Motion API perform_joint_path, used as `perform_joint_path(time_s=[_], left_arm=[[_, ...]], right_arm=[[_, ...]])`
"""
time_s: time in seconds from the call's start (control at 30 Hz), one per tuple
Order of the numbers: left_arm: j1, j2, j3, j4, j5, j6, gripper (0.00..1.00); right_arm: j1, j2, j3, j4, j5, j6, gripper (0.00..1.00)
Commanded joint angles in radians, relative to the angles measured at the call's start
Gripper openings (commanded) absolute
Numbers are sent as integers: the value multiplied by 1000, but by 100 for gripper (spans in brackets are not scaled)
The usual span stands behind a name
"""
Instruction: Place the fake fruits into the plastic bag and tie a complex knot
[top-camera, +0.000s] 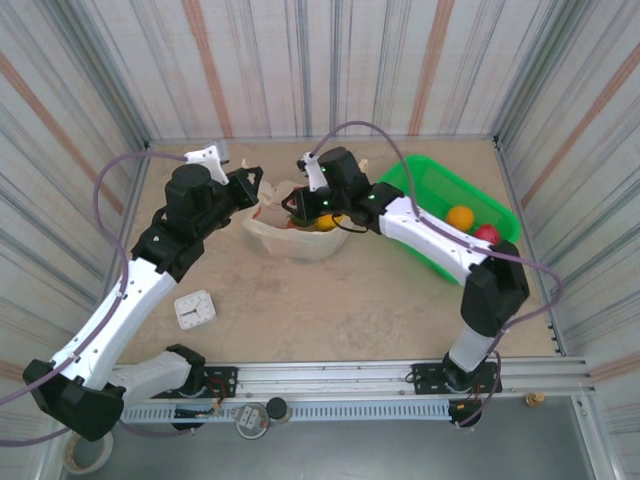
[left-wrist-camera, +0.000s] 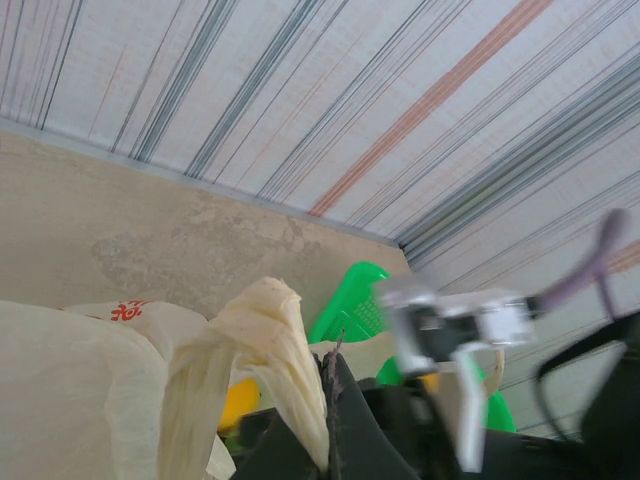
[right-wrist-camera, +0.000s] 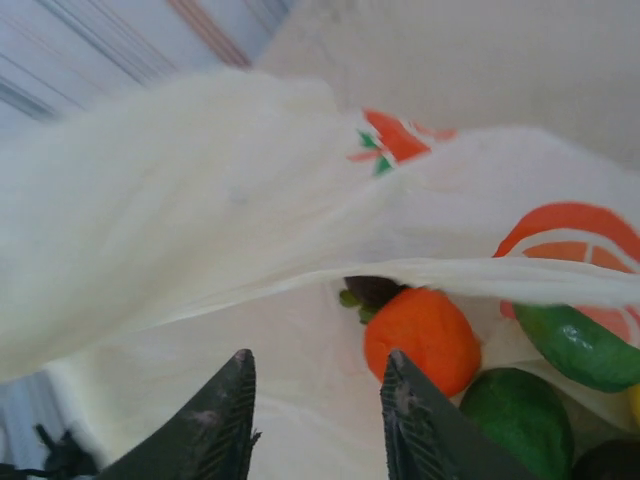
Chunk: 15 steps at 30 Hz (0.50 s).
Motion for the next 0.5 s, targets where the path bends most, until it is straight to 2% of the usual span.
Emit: perform_joint_path(time_s=[0.0, 0.23, 0.37, 0.47], left_arm=[[6, -11, -11, 26, 2, -6, 0], [6, -10, -11, 23, -6, -5, 0], [3, -9, -9, 19, -6, -2, 0], [-2, -8, -6, 16, -12, 2, 0]], right_arm=[[-15, -111, -4, -61, 17, -49, 37], [-95, -339, -86, -110, 98, -41, 39], [-214, -500, -222, -123, 166, 51, 39], [-327, -595, -306, -232, 258, 124, 40]])
